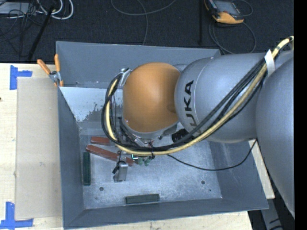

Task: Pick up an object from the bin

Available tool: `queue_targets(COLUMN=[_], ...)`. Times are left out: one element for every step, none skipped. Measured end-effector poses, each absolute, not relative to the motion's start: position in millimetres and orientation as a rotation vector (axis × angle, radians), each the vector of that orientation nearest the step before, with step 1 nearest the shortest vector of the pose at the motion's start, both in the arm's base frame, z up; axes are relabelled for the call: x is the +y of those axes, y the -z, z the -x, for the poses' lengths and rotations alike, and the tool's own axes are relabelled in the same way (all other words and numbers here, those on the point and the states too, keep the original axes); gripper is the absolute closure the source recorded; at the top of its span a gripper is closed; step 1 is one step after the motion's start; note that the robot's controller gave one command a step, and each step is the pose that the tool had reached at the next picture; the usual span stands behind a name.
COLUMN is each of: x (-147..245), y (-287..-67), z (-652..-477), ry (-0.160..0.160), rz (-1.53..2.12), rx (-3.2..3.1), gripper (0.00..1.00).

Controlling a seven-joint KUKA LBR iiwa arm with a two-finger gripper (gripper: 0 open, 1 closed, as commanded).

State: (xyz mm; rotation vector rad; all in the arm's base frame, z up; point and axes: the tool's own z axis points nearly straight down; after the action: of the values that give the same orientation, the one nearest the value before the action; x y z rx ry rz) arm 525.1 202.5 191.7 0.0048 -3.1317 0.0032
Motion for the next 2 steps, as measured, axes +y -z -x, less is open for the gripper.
queue_targets(x=[201.4, 198.0], y=[-196.0, -128.4], z=[-527.2, -549.8], ry=[0.000, 0.002], rz=[0.002, 0.099], rx=[-3.139, -3.143], gripper=[0.00, 0.00])
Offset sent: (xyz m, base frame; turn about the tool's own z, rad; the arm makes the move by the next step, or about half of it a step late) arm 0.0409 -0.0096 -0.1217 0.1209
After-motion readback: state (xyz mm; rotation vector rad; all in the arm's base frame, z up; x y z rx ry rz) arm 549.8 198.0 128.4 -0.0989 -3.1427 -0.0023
